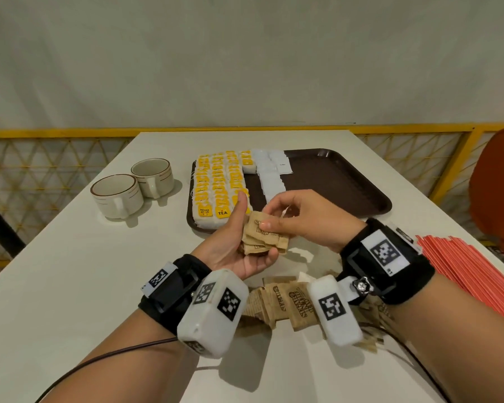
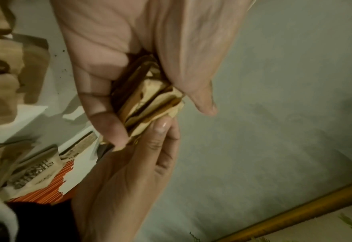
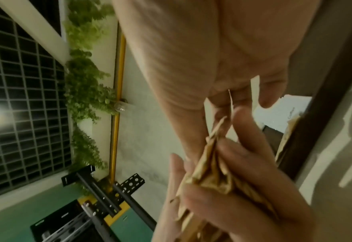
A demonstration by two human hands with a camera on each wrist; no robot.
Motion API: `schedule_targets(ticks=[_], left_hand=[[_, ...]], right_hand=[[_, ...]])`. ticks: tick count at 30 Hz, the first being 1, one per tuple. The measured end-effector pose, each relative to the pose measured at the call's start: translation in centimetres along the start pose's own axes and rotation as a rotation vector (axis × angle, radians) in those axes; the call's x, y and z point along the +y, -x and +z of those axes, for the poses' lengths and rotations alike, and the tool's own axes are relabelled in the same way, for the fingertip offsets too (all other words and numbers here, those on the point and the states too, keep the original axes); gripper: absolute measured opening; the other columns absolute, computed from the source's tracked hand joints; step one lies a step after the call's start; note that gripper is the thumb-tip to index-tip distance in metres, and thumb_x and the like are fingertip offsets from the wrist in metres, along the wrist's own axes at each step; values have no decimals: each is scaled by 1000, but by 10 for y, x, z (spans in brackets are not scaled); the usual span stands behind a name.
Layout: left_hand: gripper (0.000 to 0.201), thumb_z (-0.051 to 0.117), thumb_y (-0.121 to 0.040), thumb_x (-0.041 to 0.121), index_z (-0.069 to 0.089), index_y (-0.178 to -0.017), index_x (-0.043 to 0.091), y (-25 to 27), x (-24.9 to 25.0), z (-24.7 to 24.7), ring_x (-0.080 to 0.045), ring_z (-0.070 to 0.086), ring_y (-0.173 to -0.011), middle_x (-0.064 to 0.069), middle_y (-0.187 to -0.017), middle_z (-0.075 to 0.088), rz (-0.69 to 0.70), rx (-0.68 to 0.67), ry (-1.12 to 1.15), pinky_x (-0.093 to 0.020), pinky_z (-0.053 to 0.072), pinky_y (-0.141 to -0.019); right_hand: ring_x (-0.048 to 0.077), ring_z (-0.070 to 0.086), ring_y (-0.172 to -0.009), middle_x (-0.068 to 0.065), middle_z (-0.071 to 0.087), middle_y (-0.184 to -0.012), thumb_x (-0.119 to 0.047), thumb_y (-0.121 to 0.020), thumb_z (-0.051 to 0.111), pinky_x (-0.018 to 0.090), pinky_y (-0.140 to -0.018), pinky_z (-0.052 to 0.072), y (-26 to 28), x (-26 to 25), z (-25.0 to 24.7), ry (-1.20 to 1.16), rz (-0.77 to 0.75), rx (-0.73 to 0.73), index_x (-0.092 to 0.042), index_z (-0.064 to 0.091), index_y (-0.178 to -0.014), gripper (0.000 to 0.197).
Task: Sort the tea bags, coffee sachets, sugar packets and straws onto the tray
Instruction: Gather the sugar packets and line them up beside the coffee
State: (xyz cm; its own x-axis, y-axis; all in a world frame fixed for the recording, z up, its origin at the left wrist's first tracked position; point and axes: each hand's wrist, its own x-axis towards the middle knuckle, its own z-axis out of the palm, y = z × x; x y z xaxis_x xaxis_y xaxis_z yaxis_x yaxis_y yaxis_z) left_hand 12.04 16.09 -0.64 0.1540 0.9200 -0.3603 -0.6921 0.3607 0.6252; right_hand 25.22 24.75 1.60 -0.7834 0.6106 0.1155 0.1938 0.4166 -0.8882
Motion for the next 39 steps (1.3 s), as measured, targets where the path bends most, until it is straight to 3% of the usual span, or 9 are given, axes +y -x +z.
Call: schedule_targets(ticks=[5,11,17,23,27,30,32,36,39], left_hand=[[63,59,-69,58,62,-108,8,-3,1,-2,-19,64,-74,-12,-94,65,56,44,76,-24,55,-52],[69,50,-68,72,77,-78,9,-8,-1,-4,-23,56,-81,-12,-80,69,2,167,-21,-34,42,-75],[75,54,-71,66,62,-118,9,-6,-1,-2,-31,52,-123,-16,-124,62,124,55,91,-49,33,-110],[90,94,-39,30,59,-118,6,1,-3,-1,-32,66,-104,-20,-118,65,227,-48,203,-51,54,-84],[72,86,-53,29,60,-116,6,-4,-5,-3,-31,66,-102,-19,-115,66,281,-21,215,-54,50,-87],[98,97,-34,19,57,-122,3,-5,-4,-6,-34,62,-111,-22,-123,61,320,-78,255,-51,53,-87],[84,97,-29,10,68,-108,4,-5,-5,-7,-32,67,-102,-21,-114,66,371,-112,226,-47,56,-79],[29,76,-60,-2,75,-86,11,-6,-3,-7,-23,69,-84,-14,-95,70,393,-128,59,-38,56,-77],[31,74,-63,0,69,-93,9,-3,2,-8,-18,60,-75,-9,-84,65,378,-136,-99,-32,53,-73]], right_hand=[[5,57,-110,-6,60,-124,-39,-84,65,21,-94,46,-8,-15,-2,288,-17,-215,-22,52,-132,52],[11,45,-96,-4,40,-108,-31,-78,76,24,-81,39,-11,-19,22,731,-46,-360,-10,43,-123,59],[21,53,-105,1,50,-112,-28,-78,76,38,-90,42,-17,-30,19,753,-86,-251,-12,47,-120,54],[10,56,-100,-15,53,-102,-46,-73,75,42,-96,35,-14,-39,17,797,-137,-154,-29,49,-111,50],[10,56,-90,-17,54,-88,-44,-73,74,43,-94,39,-14,-37,24,761,-82,-151,-31,47,-102,42],[11,57,-90,-16,55,-86,-41,-75,73,43,-92,41,-13,-39,24,723,-118,-72,-36,44,-92,33],[9,57,-89,-17,56,-83,-41,-74,73,43,-90,42,-12,-39,23,692,-146,-45,-37,47,-84,29],[10,56,-106,-7,60,-115,-40,-69,81,33,-95,42,-15,-38,11,680,-114,-165,-26,57,-121,59],[3,48,-115,-9,51,-127,-34,-64,86,18,-98,40,-15,-42,-9,648,-94,-241,-27,50,-134,79]])
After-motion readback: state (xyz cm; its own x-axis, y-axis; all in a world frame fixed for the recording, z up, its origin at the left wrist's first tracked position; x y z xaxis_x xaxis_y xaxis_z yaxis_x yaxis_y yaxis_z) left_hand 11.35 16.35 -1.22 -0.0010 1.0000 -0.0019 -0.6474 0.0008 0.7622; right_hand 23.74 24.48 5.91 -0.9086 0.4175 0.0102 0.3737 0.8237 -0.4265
